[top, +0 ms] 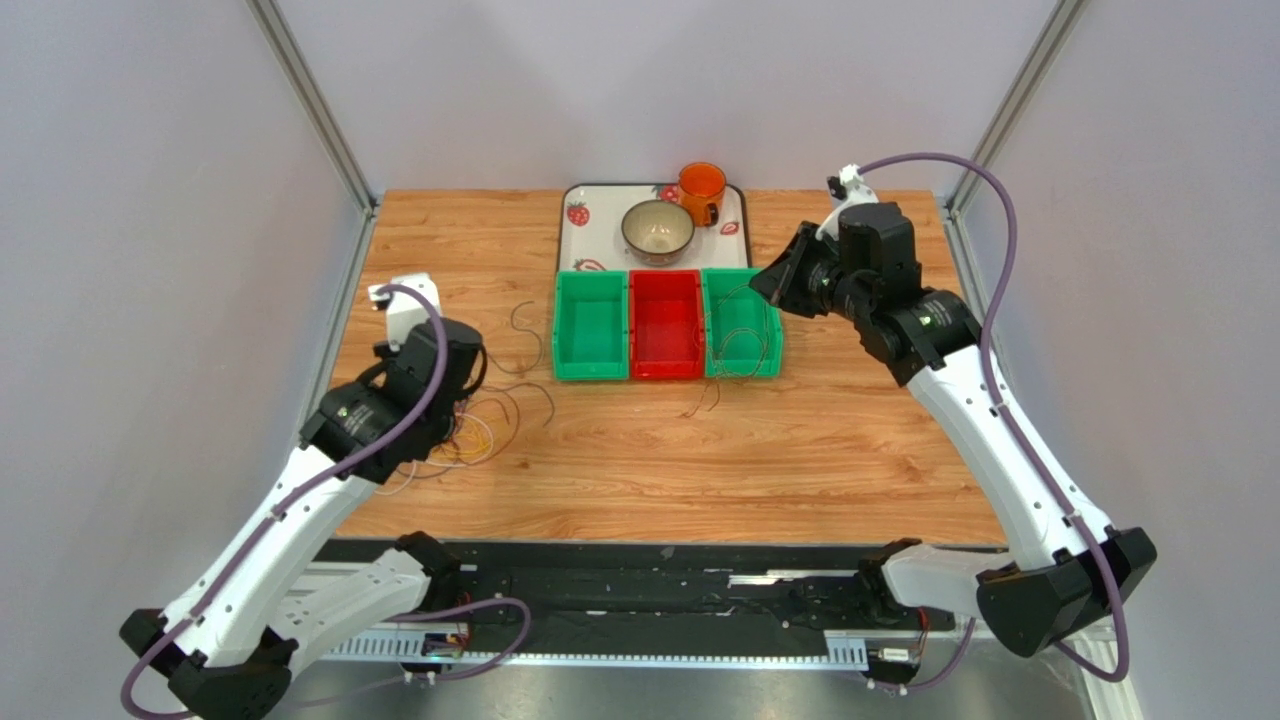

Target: Untangle the cables

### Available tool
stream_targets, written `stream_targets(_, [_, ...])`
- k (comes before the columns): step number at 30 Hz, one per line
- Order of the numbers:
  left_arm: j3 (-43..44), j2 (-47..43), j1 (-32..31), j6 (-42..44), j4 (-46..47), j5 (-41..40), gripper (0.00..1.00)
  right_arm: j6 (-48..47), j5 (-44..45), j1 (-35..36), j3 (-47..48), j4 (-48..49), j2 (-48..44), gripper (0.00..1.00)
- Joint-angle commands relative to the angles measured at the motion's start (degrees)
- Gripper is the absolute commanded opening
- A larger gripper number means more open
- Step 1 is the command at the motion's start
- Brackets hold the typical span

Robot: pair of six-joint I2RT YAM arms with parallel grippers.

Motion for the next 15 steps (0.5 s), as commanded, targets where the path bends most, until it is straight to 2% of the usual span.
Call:
stream_targets(1, [-6.00, -4.02, 0.25, -0.38, -3.66, 13.48, 0.00, -4.13, -1.21, 0.14, 1.30, 3.01, 1.85, 0.00])
stream_targets(5, [-5.40, -10.08, 0.25, 1.80, -3.75, 16.65, 0.00, -7.30, -0.50, 0.05, 2.27, 5.90, 3.26, 0.00])
stream_targets(8, [-7.07, -11.93, 0.33, 1.37, -3.40, 13.31, 0.00, -9.32, 0.20, 0.14, 2.97, 8.46, 4.66, 0.00])
stream_targets(12, [-7.68, -12.12, 0.25, 3.13, -1.64, 16.12, 0.00, -13.36, 8.52, 0.05, 4.64, 8.73, 7.73, 0.00])
stream_targets(15, [-7.77, -11.59, 0.25, 2.52, -1.55, 16.64, 0.00, -16.88, 9.52, 0.14, 3.60, 12.06, 9.67, 0.00])
